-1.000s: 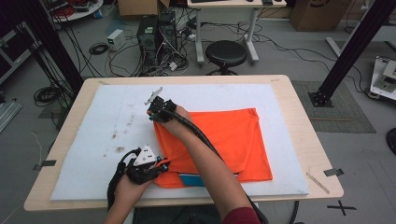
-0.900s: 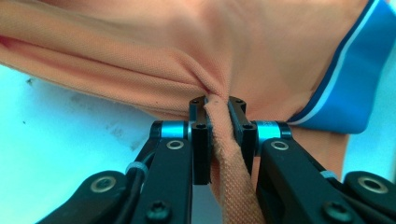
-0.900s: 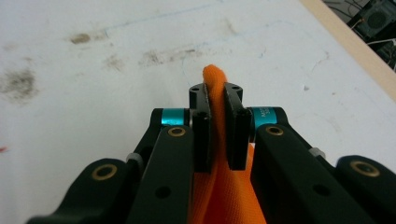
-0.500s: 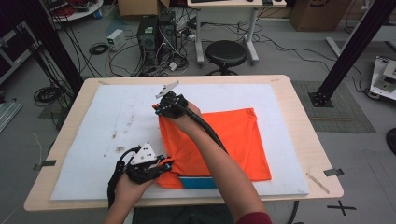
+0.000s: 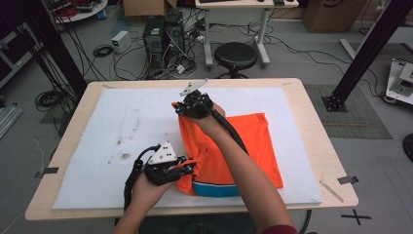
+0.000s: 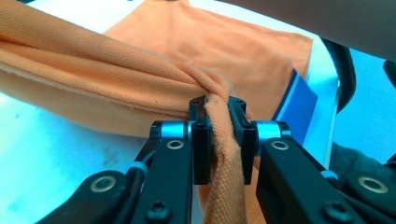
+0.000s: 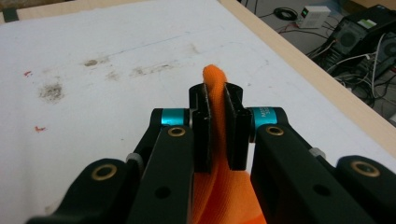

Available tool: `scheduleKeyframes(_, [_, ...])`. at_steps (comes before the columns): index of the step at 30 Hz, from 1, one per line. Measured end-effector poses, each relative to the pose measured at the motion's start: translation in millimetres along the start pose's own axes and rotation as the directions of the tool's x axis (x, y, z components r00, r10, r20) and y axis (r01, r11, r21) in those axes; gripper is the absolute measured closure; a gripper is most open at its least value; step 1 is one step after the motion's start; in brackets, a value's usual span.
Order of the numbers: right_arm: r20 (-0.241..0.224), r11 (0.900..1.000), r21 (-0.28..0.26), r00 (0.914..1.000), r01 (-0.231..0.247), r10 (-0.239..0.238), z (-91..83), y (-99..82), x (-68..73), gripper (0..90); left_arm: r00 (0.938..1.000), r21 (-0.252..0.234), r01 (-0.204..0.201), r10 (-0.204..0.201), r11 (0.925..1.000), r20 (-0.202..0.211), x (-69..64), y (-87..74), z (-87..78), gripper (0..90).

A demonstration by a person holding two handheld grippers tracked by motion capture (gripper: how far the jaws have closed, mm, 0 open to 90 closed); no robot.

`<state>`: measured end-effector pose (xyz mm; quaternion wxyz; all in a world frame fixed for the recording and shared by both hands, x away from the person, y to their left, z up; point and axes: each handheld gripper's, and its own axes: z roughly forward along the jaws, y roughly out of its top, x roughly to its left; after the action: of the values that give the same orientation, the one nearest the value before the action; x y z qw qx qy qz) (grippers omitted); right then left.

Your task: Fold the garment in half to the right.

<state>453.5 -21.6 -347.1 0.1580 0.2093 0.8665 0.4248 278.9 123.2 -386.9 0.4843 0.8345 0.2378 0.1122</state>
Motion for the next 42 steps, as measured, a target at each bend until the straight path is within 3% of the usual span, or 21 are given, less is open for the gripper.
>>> scheduleKeyframes(13, [0.054, 0.9966, -0.038, 0.9957, -0.073, 0.075, -40.3, -28.1, -32.7, 84.1, 0.9973, 0.017, 0.005, -0.006, 0.9998, 0.073, -5.2, 30.7, 32.9, 81.2])
scheduleKeyframes(23, [0.092, 0.9920, -0.050, 0.9884, -0.116, 0.120, -61.6, -54.0, -54.6, 83.8, 0.9962, 0.058, -0.020, 0.015, 0.9981, 0.086, -13.7, 48.4, 63.7, 81.2])
scheduleKeyframes(29, [0.124, 0.9879, -0.058, 0.9809, -0.144, 0.150, -77.2, -69.8, -67.9, 83.8, 0.9951, 0.081, -0.034, 0.026, 0.9962, 0.095, -17.8, 56.1, 83.1, 81.2])
scheduleKeyframes(42, [0.179, 0.9762, -0.052, 0.9597, -0.210, 0.216, -94.2, -108.2, -89.8, 83.5, 0.9905, 0.147, -0.073, 0.054, 0.9865, 0.126, -26.6, 72.6, 125.5, 81.1])
